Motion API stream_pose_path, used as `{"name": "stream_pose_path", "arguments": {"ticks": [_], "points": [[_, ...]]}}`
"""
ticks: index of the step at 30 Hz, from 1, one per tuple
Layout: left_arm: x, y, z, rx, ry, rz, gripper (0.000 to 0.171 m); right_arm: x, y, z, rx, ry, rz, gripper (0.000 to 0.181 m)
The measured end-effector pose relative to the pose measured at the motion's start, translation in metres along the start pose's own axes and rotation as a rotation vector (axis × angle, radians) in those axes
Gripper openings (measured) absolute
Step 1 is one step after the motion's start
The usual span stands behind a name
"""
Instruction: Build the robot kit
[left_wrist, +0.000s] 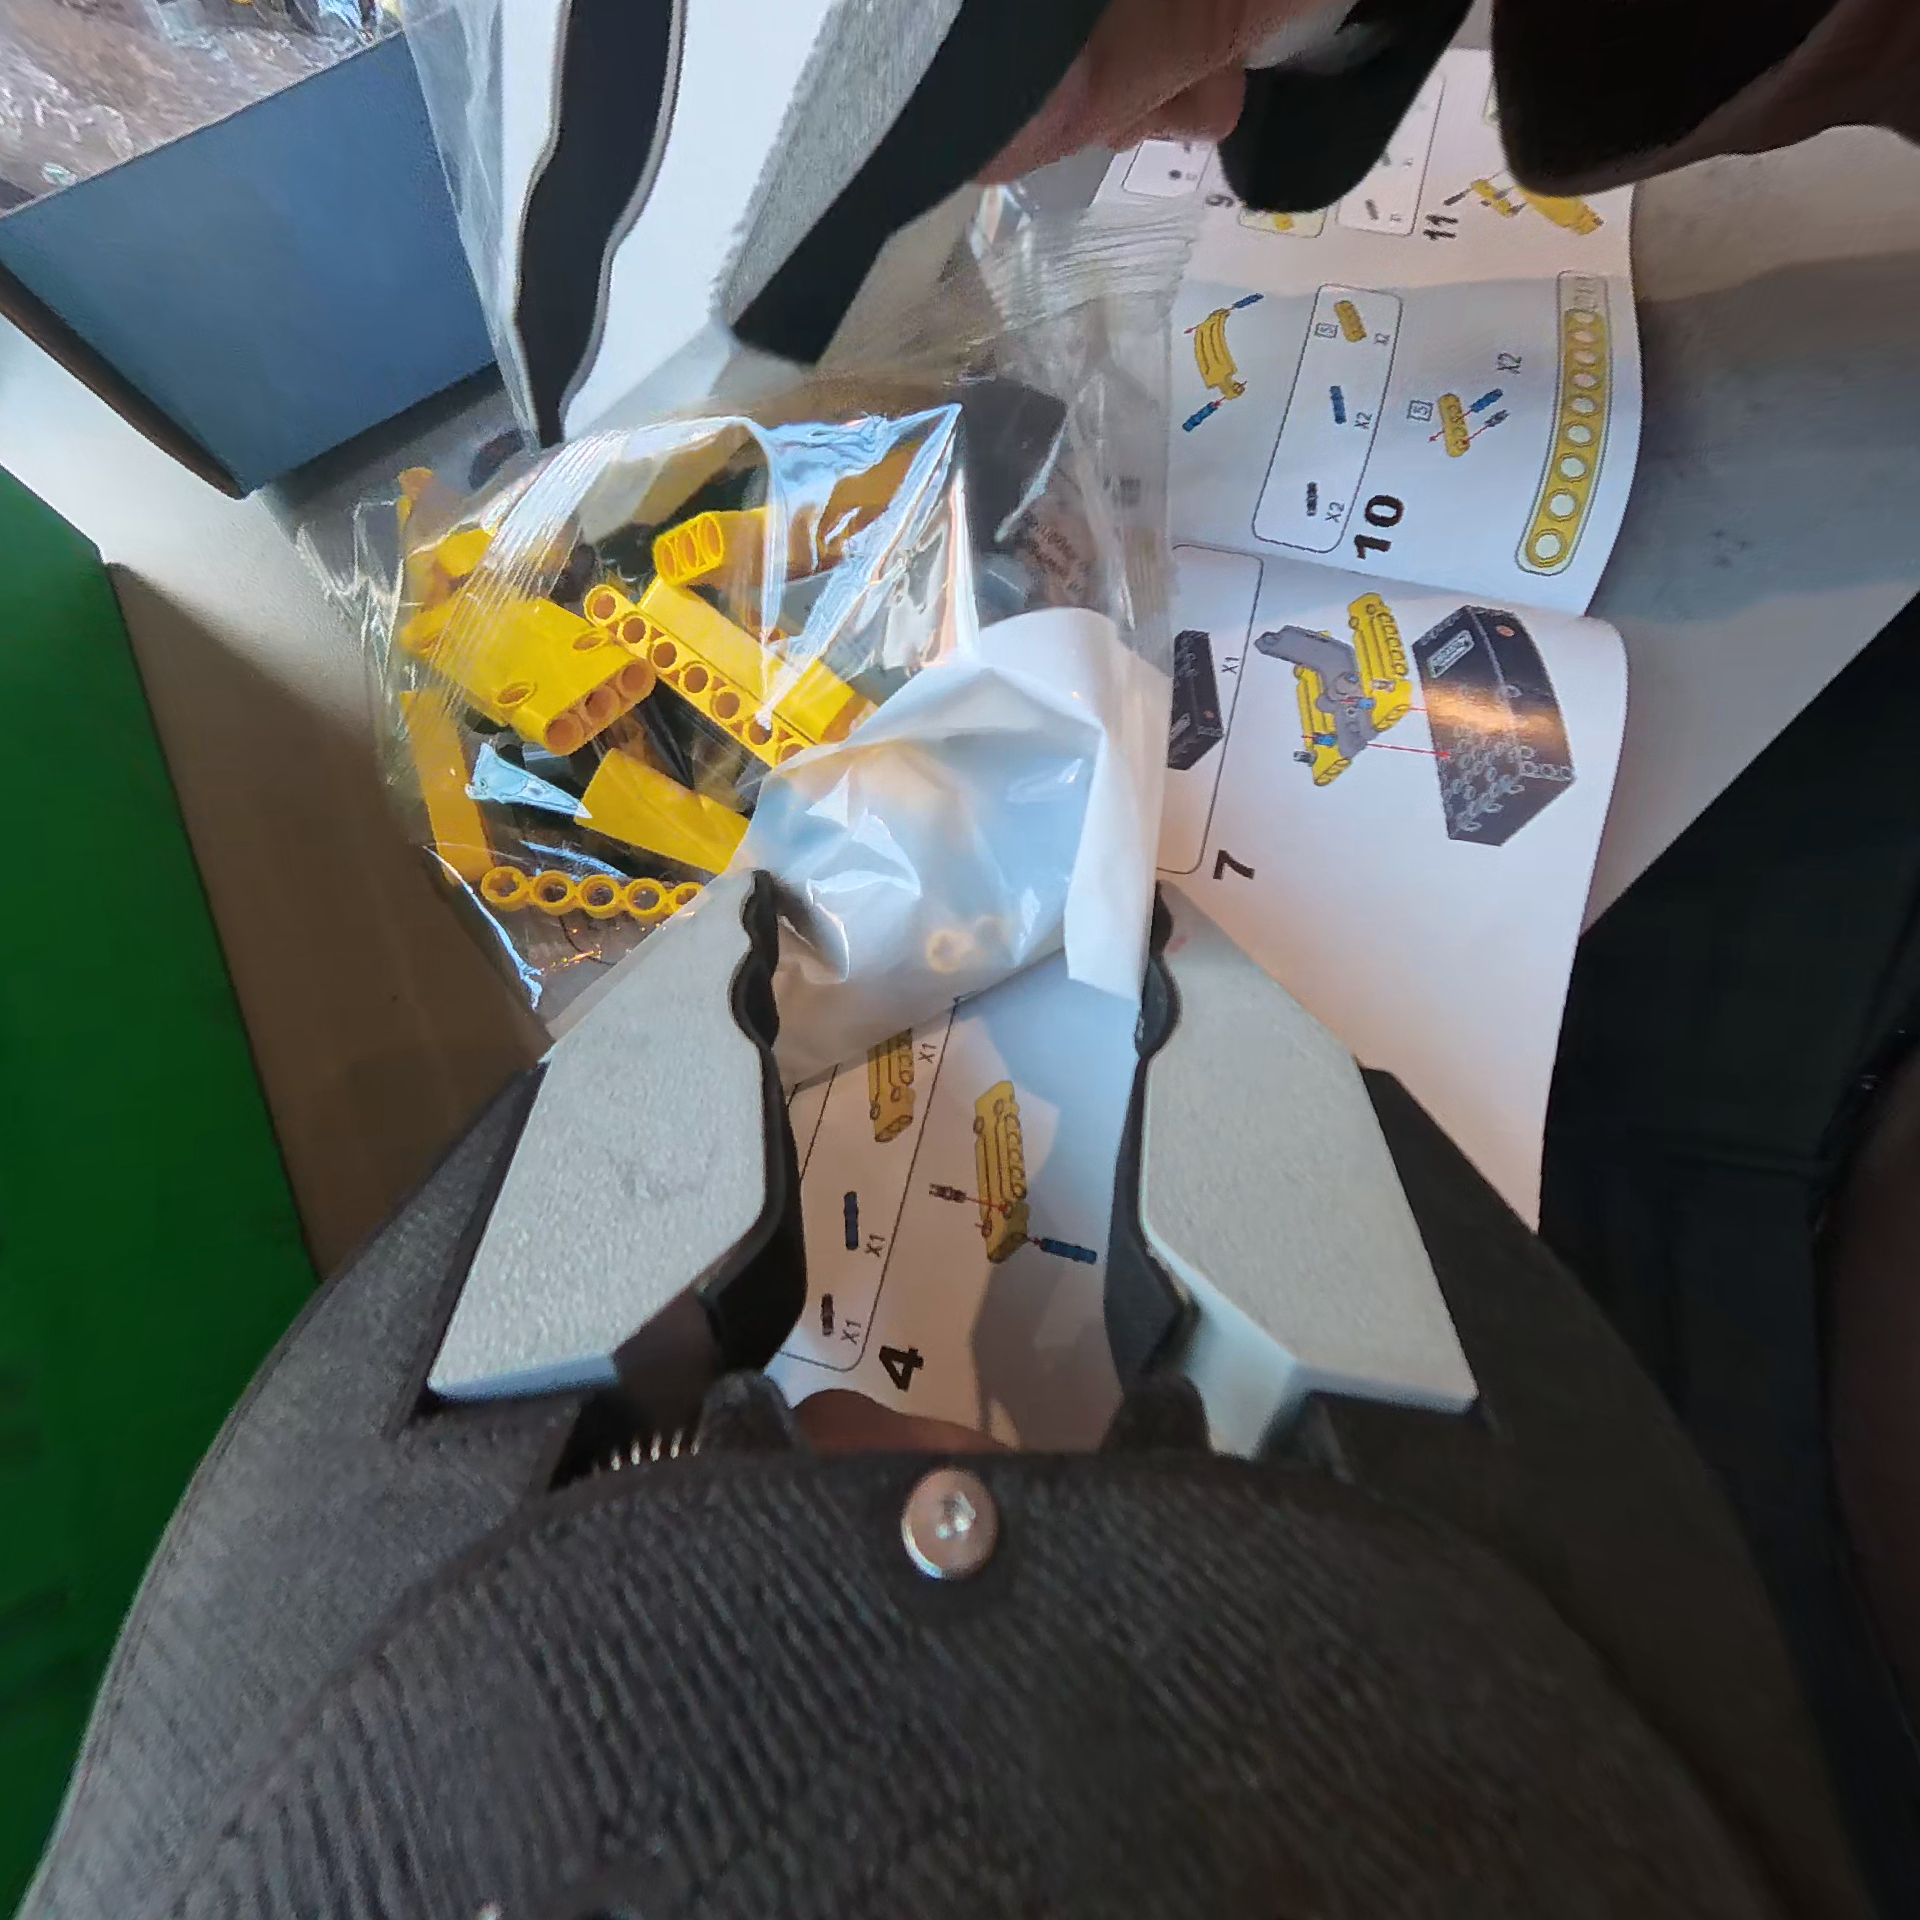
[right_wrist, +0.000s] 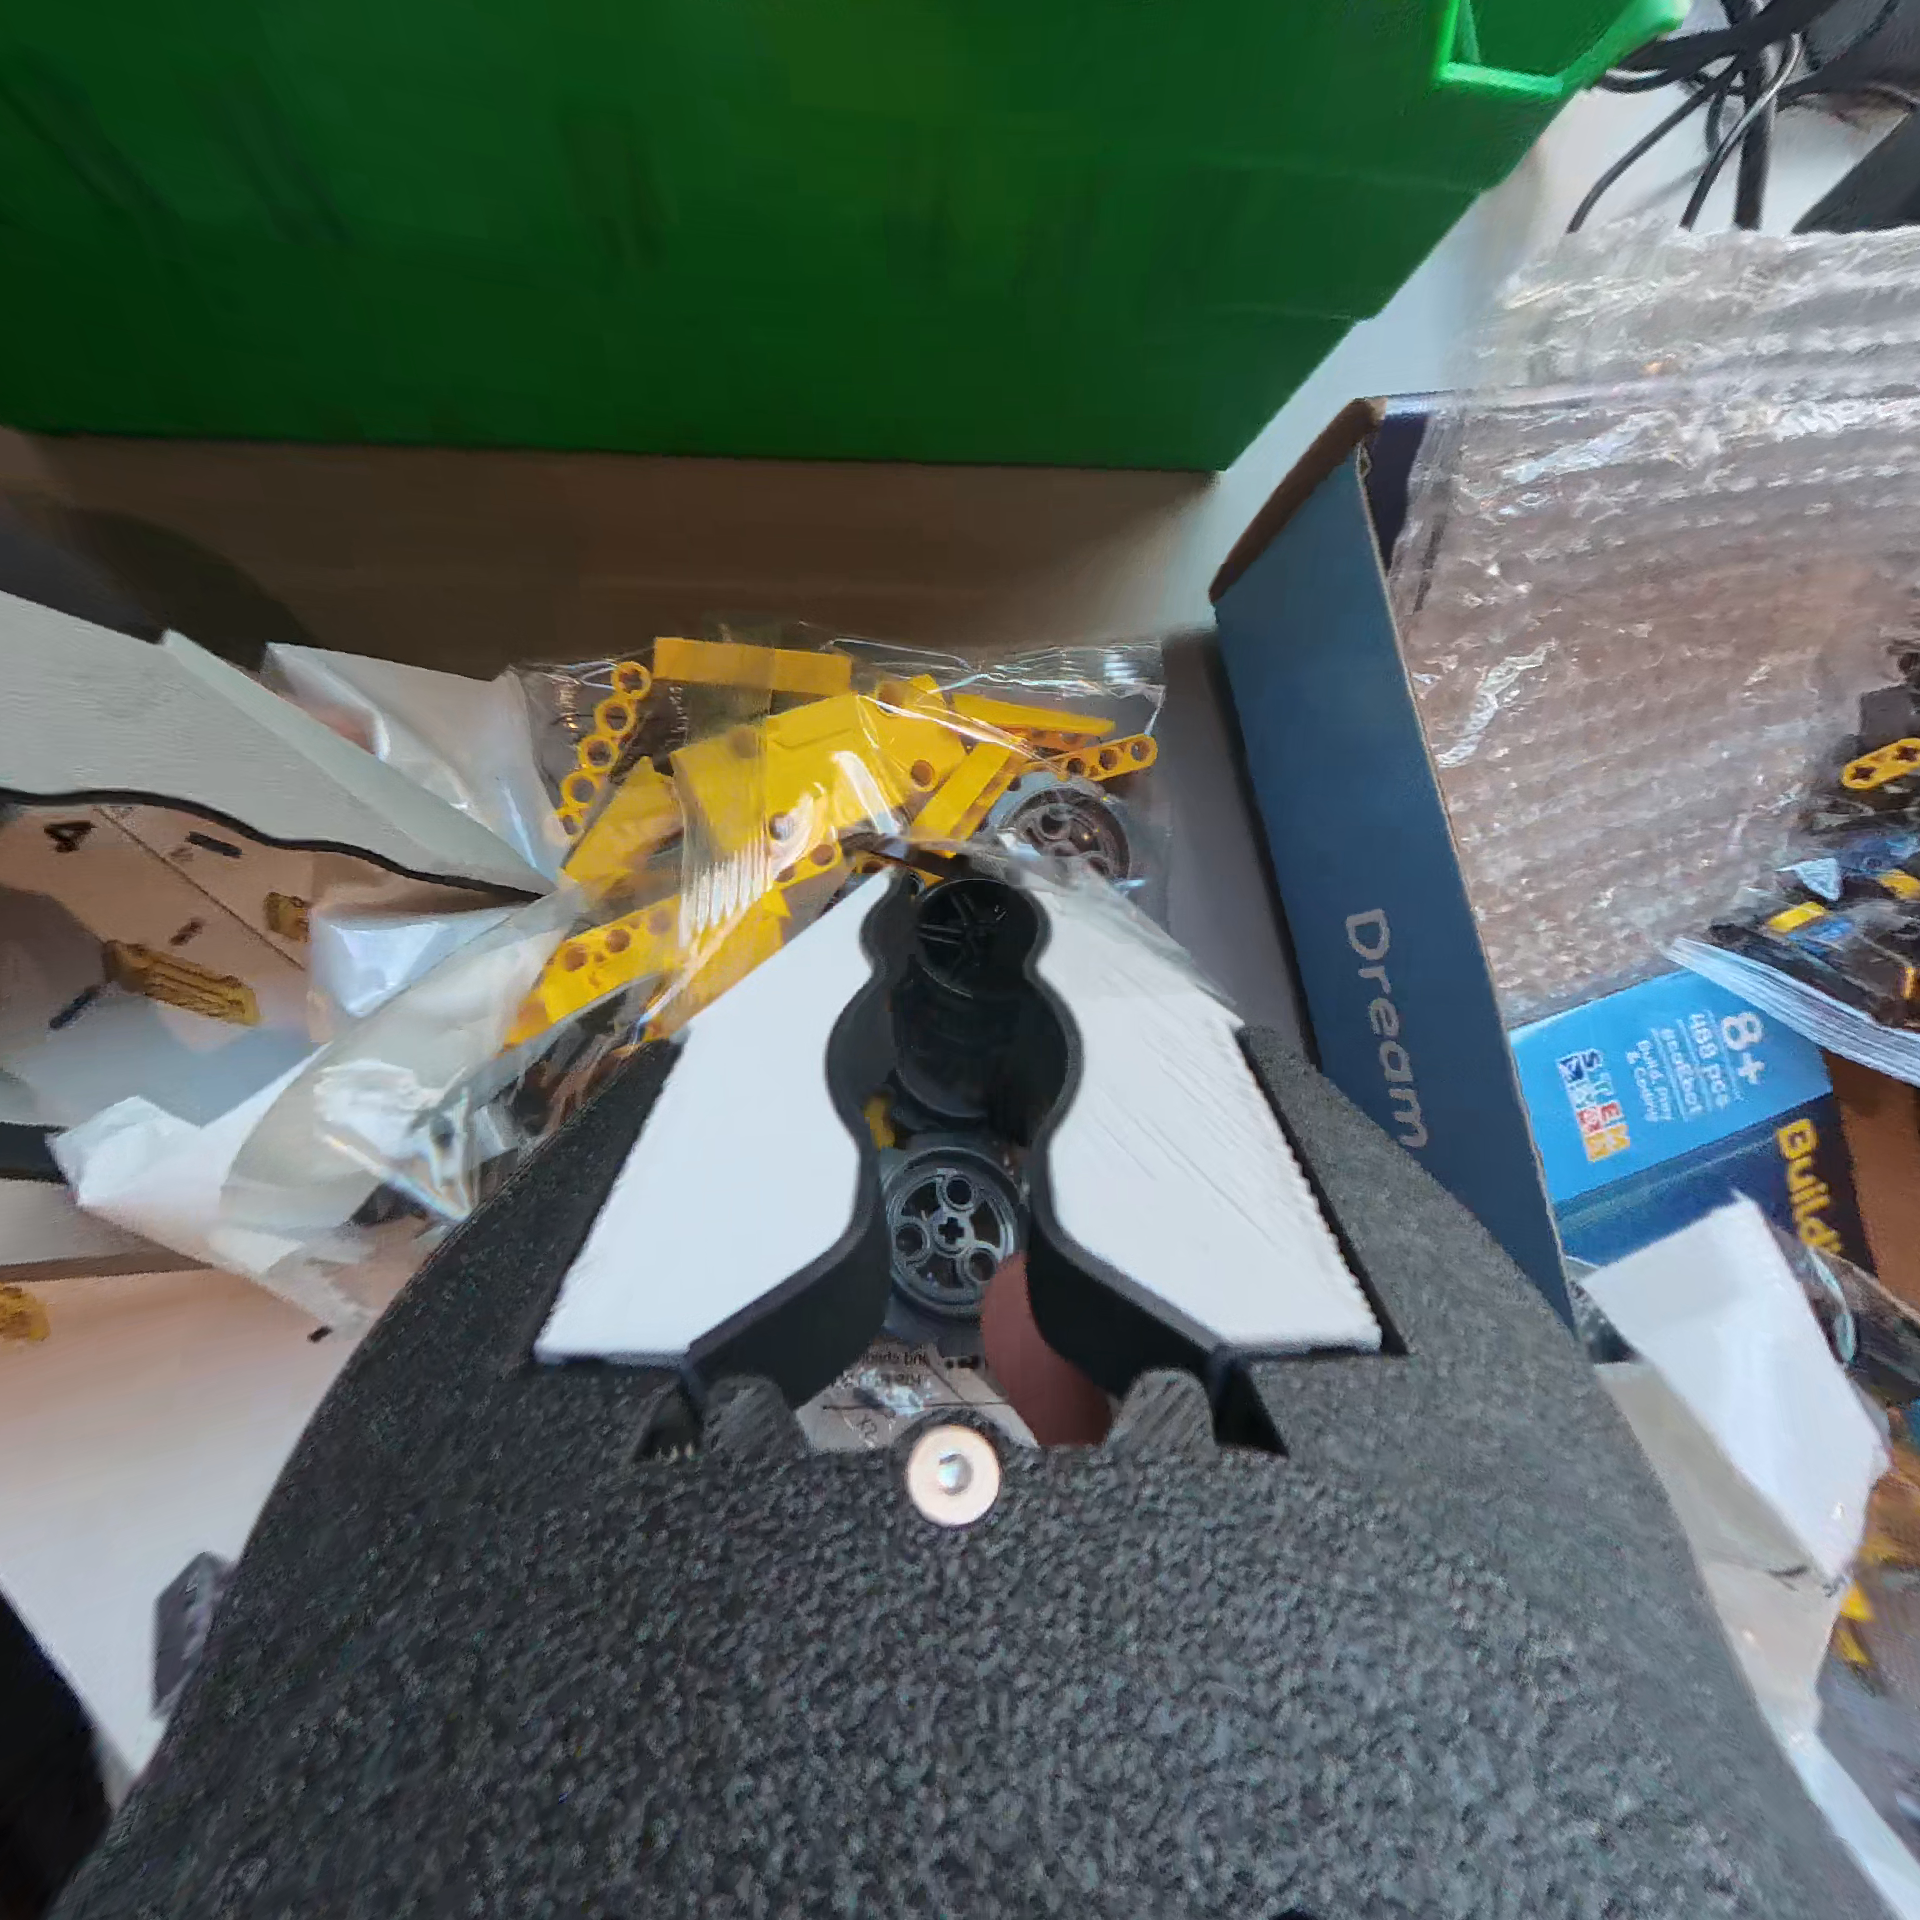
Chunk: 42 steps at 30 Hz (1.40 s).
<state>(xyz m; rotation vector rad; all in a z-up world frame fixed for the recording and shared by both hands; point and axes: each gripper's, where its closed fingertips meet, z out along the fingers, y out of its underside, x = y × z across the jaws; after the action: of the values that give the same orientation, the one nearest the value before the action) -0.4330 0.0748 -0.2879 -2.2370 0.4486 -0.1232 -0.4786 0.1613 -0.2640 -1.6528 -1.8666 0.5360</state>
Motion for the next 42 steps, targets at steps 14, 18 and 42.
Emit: {"name": "stream_pose_path", "arguments": {"ticks": [14, 18, 42], "points": [[0.0, -0.064, -0.053, 0.302, 0.128, -0.206, 0.062, -0.009, 0.0, 0.013, 0.047, -0.057, -0.044, 0.011], [-0.038, -0.025, -0.039, 0.097, -0.083, -0.224, 0.09, -0.011, 0.001, 0.012, 0.062, -0.078, -0.029, 0.01], [-0.022, 0.006, 0.001, -0.014, -0.066, -0.154, 0.081, -0.007, -0.015, 0.03, 0.059, -0.029, 0.014, 0.012]]}}
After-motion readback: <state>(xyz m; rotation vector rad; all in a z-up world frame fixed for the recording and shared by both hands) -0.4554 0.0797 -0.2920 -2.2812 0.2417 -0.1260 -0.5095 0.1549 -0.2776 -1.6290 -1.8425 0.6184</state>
